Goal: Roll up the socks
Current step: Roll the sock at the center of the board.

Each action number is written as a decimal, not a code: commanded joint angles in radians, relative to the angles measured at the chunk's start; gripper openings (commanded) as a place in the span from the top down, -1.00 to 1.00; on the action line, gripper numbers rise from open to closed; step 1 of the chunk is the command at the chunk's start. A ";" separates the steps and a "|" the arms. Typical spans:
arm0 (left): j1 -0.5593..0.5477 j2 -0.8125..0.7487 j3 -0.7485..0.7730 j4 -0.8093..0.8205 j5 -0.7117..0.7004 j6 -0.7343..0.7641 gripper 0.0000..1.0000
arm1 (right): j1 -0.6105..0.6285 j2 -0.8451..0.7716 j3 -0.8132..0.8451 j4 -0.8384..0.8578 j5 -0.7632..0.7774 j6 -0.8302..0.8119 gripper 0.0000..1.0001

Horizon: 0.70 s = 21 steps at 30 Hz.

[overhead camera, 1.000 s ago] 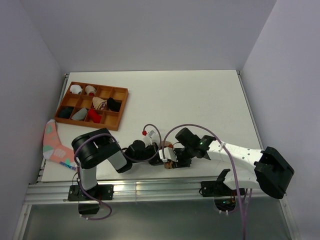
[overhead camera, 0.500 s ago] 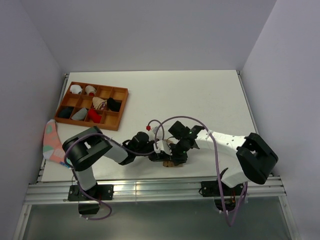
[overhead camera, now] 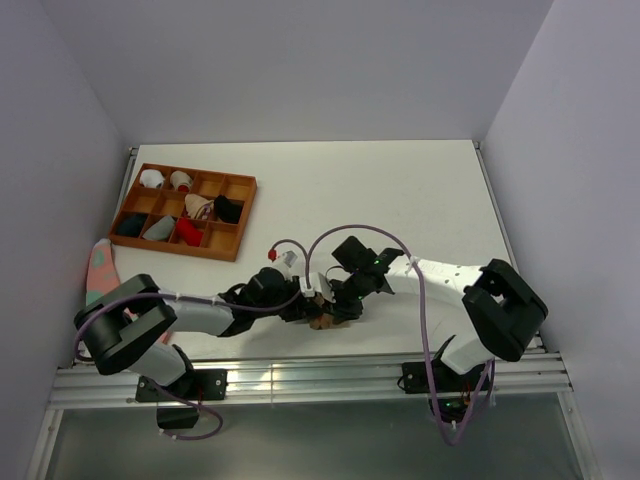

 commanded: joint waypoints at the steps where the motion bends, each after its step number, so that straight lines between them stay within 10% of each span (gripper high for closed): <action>1: 0.010 -0.078 -0.027 -0.043 -0.126 0.031 0.67 | -0.013 0.034 -0.006 -0.099 0.044 0.041 0.52; 21: 0.023 -0.215 -0.098 -0.193 -0.287 -0.020 0.47 | -0.011 0.035 -0.012 -0.107 0.044 0.032 0.53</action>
